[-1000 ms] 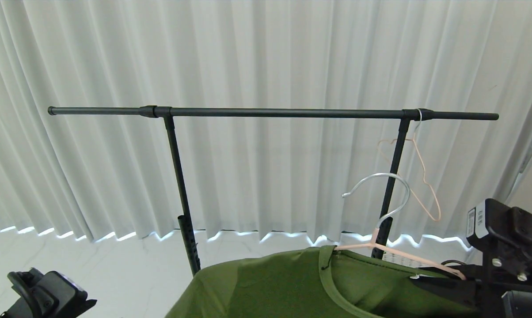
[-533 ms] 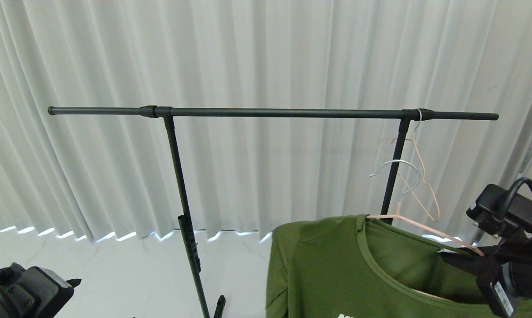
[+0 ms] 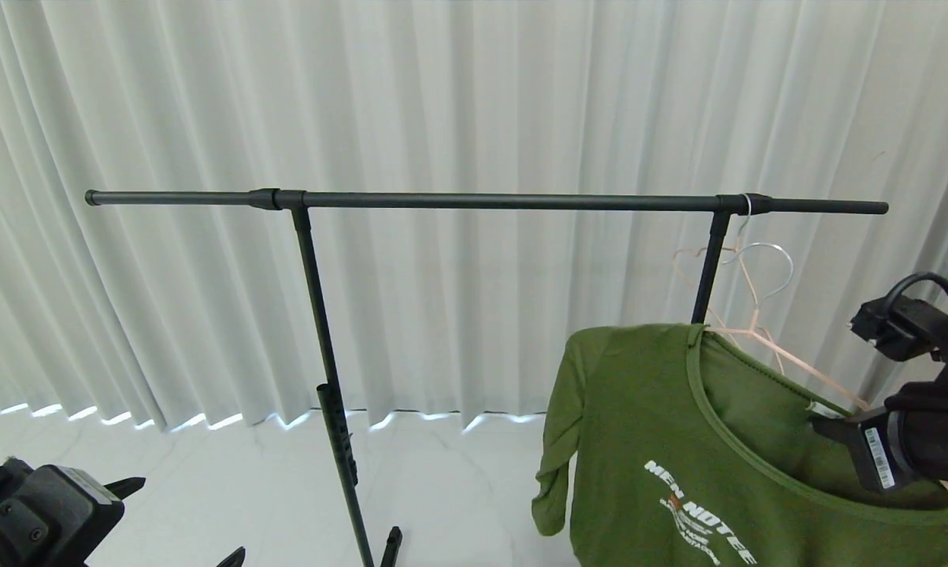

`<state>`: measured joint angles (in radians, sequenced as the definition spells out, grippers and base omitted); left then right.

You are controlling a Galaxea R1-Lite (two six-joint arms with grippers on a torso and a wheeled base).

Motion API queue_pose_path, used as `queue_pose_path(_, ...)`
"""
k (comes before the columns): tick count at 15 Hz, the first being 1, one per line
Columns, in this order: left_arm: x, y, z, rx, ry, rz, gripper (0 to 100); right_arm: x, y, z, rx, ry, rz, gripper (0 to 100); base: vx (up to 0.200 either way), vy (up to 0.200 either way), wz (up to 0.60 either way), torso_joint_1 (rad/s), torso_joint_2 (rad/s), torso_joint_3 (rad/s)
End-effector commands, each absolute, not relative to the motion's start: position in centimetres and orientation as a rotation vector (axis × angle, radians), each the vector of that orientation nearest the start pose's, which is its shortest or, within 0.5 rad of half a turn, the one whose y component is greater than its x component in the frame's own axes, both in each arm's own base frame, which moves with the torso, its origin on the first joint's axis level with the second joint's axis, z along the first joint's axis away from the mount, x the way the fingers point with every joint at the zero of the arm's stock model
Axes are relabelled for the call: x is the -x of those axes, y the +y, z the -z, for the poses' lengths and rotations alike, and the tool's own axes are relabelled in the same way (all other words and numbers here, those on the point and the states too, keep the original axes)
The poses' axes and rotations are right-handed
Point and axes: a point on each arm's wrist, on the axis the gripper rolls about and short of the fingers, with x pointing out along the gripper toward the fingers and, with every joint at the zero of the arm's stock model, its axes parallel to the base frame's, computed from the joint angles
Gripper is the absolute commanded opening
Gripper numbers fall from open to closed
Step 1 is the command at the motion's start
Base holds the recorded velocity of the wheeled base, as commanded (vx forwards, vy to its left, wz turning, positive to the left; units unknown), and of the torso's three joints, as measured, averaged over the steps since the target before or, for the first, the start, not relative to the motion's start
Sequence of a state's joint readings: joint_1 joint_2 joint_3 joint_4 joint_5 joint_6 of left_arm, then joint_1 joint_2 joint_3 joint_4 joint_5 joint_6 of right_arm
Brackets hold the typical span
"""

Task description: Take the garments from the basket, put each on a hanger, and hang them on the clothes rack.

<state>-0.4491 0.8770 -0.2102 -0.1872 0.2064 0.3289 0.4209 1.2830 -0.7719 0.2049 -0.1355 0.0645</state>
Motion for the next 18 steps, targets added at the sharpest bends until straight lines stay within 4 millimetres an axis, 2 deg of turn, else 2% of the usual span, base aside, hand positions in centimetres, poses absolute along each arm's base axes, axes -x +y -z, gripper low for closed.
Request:
queue_pose_path(1, -7.7, -3.2, -13.5, -0.478, 0.415, 0.312, 100, -18.2, 7.8, -20.5, 0.13, 0.701, -0.247, 0, 0.2, 0.0, 0.0, 0.002, 0.0, 0.007)
queue_pose_path(5, -7.7, -3.2, -13.5, -0.478, 0.415, 0.312, 100, -19.4, 8.3, -21.3, 0.127, 0.68, -0.252, 0, 0.2, 0.0, 0.0, 0.001, 0.0, 0.005)
queue_pose_path(12, -7.6, -3.2, -13.4, -0.484, 0.415, 0.318, 100, -19.7, 8.5, -22.7, 0.115, 0.632, -0.259, 0, 0.2, 0.0, 0.0, 0.008, 0.0, 0.003)
queue_pose_path(15, -7.6, -3.2, -13.3, -0.502, 0.415, 0.328, 100, -20.4, 8.8, -23.4, 0.109, 0.611, -0.261, 0, 0.0, 0.0, 0.0, 0.0, 0.0, 0.0)
queue_pose_path(18, -7.5, -3.4, -13.4, -0.507, 0.405, 0.355, 100, -22.2, 9.6, -23.5, 0.112, 0.619, -0.256, 0, 0.0, 0.0, 0.0, 0.0, 0.0, 0.0)
